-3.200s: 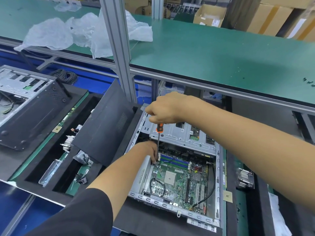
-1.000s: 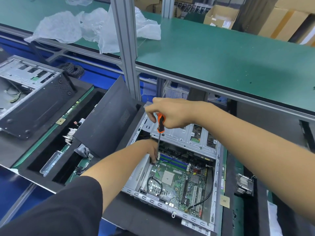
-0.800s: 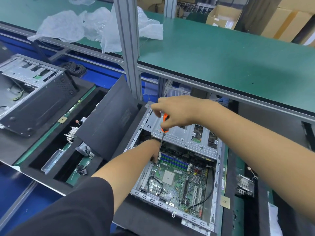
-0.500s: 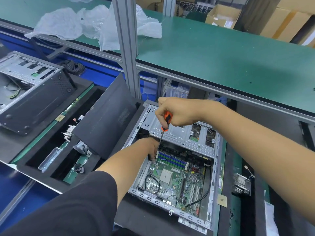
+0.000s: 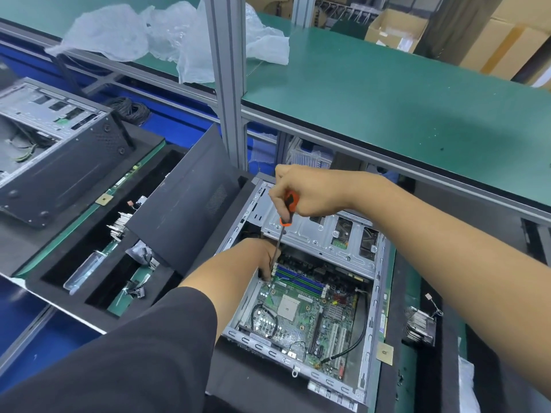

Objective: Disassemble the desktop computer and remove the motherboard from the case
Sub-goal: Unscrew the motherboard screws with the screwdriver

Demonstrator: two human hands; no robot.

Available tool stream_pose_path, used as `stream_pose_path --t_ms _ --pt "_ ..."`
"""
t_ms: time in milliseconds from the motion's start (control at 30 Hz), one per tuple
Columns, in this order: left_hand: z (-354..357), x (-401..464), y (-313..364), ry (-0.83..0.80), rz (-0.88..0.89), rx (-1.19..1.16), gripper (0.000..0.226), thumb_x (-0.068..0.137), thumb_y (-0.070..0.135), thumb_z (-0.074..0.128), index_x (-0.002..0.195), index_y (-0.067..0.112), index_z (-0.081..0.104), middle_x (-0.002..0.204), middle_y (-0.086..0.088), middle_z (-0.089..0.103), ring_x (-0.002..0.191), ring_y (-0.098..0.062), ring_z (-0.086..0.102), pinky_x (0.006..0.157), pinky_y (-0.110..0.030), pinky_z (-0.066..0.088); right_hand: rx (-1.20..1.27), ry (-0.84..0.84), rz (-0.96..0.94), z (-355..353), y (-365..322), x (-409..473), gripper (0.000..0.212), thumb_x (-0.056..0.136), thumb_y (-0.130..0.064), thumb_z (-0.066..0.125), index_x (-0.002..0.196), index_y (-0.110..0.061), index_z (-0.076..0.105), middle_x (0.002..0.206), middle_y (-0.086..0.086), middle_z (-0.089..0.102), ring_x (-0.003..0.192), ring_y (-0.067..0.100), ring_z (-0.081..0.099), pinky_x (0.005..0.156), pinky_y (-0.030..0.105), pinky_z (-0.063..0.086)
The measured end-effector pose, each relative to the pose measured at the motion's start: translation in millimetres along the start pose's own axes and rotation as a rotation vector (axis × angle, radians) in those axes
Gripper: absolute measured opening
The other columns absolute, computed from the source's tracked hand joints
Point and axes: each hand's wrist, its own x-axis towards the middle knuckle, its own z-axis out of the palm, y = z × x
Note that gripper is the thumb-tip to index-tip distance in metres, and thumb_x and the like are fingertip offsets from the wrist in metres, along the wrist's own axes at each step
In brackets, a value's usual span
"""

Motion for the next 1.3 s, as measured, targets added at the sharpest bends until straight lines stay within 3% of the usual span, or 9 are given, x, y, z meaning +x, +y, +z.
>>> stream_pose_path --t_ms 100,200,300,500,700,933,1067,1167,1300 --pt "-1 1 -1 0.016 0.016 0.036 0.037 0.085 0.027 0.079 0.065 0.018 0.049 0.068 0.001 0.052 0.059 -0.014 0.048 0.071 -0.034 0.045 -0.125 0.044 0.08 1 3 1 0.021 0.085 -0.017 0.064 0.103 -0.027 0.059 0.098 -0.004 0.051 0.082 0.01 0.056 0.06 0.031 0.041" --pt "-1 3 -2 0.007 0.019 0.063 0.032 0.086 0.028 0.078 0.07 0.018 0.052 0.073 0.001 0.057 0.064 -0.015 0.054 0.072 -0.034 0.048 -0.502 0.152 0.054 2 4 2 0.019 0.09 -0.038 0.054 0.092 -0.026 0.039 0.075 -0.003 0.053 0.065 0.02 0.052 0.052 0.033 0.03" --pt "-2 3 -1 0.001 0.046 0.076 0.034 0.088 0.026 0.076 0.069 0.019 0.049 0.071 0.001 0.054 0.061 -0.012 0.051 0.069 -0.032 0.048 -0.483 0.164 -0.01 4 2 3 0.017 0.088 -0.032 0.054 0.085 -0.028 0.039 0.062 -0.005 0.046 0.056 0.011 0.043 0.051 0.032 0.025" --pt "1 6 -1 0.025 0.04 0.109 0.033 0.086 0.03 0.076 0.071 0.019 0.048 0.073 0.001 0.054 0.062 -0.014 0.05 0.071 -0.036 0.05 0.046 -0.016 0.003 -2 1 6 0.037 0.073 0.012 0.051 0.081 -0.02 0.067 0.093 0.0 0.052 0.076 0.015 0.055 0.054 0.024 0.045" --pt "1 9 -1 0.017 0.037 0.116 0.037 0.085 0.029 0.076 0.068 0.02 0.045 0.071 0.0 0.051 0.06 -0.015 0.047 0.07 -0.035 0.047 -0.015 0.058 0.038 3 9 8 0.025 0.081 -0.012 0.072 0.096 -0.025 0.057 0.093 -0.001 0.057 0.071 0.012 0.056 0.056 0.024 0.042" --pt "4 13 -3 0.021 0.016 0.073 0.036 0.084 0.036 0.077 0.096 0.02 0.047 0.087 0.004 0.05 0.075 -0.014 0.05 0.078 -0.035 0.051 0.026 0.11 0.039 6 16 6 0.025 0.076 -0.002 0.068 0.086 -0.023 0.058 0.088 -0.003 0.062 0.067 0.002 0.058 0.055 0.022 0.044" --pt "3 11 -1 0.025 0.011 0.115 0.035 0.085 0.037 0.076 0.079 0.022 0.044 0.081 0.003 0.051 0.07 -0.015 0.051 0.078 -0.037 0.053 0.075 0.075 0.024 5 17 4 0.036 0.075 0.009 0.059 0.088 -0.025 0.057 0.077 -0.008 0.061 0.063 0.002 0.055 0.053 0.022 0.043" --pt "2 10 -1 0.026 0.011 0.11 0.036 0.085 0.037 0.075 0.081 0.021 0.044 0.083 0.003 0.05 0.071 -0.015 0.05 0.077 -0.036 0.052 -0.056 0.04 0.042 2 14 5 0.022 0.081 -0.018 0.07 0.094 -0.027 0.055 0.087 -0.008 0.057 0.073 0.005 0.056 0.057 0.024 0.042" --pt "2 10 -1 0.019 0.014 0.104 0.037 0.085 0.035 0.077 0.079 0.024 0.041 0.084 0.003 0.049 0.077 -0.017 0.053 0.078 -0.037 0.052 -0.436 0.106 0.065 0 12 7 0.01 0.089 -0.04 0.042 0.088 -0.03 0.042 0.064 -0.008 0.059 0.06 0.012 0.05 0.054 0.032 0.028"
